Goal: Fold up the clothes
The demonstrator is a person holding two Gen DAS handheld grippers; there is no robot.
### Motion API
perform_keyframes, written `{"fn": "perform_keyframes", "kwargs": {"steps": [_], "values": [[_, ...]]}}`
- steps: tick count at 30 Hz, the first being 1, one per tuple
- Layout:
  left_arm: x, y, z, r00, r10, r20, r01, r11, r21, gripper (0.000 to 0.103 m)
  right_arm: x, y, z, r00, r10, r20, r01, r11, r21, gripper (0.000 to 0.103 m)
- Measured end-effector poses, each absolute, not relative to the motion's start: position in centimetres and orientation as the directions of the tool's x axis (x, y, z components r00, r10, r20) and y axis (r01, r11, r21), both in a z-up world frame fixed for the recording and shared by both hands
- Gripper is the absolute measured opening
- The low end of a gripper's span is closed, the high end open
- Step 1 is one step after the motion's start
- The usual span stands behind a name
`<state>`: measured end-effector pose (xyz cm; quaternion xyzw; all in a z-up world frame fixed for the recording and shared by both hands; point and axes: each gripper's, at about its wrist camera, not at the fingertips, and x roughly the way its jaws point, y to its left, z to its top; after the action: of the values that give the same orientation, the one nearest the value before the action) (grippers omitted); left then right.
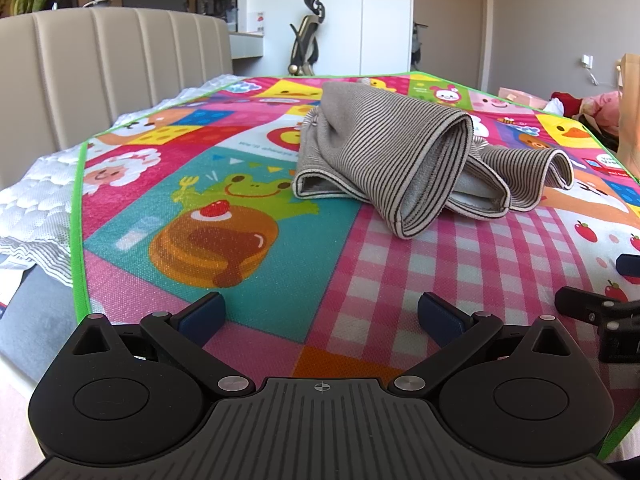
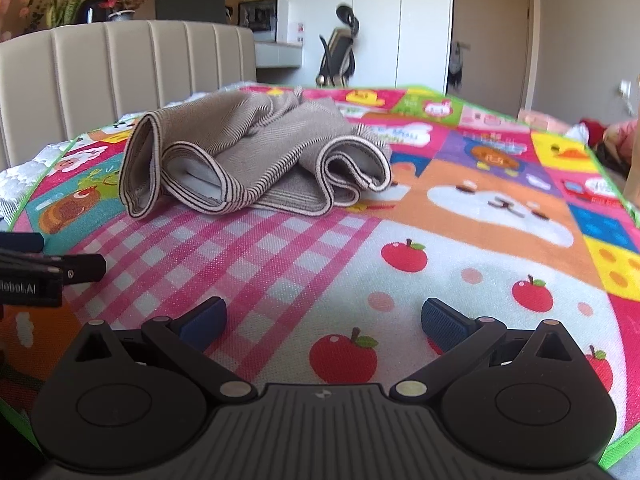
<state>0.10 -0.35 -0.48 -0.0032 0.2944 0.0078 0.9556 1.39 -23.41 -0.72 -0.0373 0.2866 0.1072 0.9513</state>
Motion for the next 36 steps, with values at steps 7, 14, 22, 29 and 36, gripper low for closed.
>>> {"fn": "perform_keyframes", "kwargs": {"steps": [7, 14, 22, 29, 36], "values": [[0.1, -0.2, -0.4, 0.825, 0.009, -0.566, -0.015, 1.000, -0.005, 0.103, 1.4, -23.3, -0.8, 0.806, 0.188, -0.561, -0.239, 0.971, -0.018, 0.103], [0.8, 2.0, 3.0, 0.819, -0.129, -0.560, 0.112, 0.992, -0.065, 0.103, 1.9, -25.3, 1.6, 0.808, 0.250, -0.533, -0.284, 0.959, 0.018, 0.103], [15.2, 8.5, 7.2, 0.718, -0.453, -0.528, 0.229, 0.871, -0.436, 0.103, 16.5, -30.4, 7.2, 0.833, 0.299, -0.466, -0.231, 0.953, 0.197, 0.103], [27.9, 9.1, 4.7, 0.629, -0.398, -0.668, 0.092, 0.891, -0.444, 0.101, 29.3, -27.1, 5.6, 0.743, 0.286, -0.606, -0.221, 0.958, 0.181, 0.067], [32.1, 6.4, 2.8, 0.532, -0.335, -0.777, 0.069, 0.932, -0.355, 0.100, 36.4, -24.7, 2.1, 0.653, 0.277, -0.705, -0.174, 0.961, 0.217, 0.082]]}}
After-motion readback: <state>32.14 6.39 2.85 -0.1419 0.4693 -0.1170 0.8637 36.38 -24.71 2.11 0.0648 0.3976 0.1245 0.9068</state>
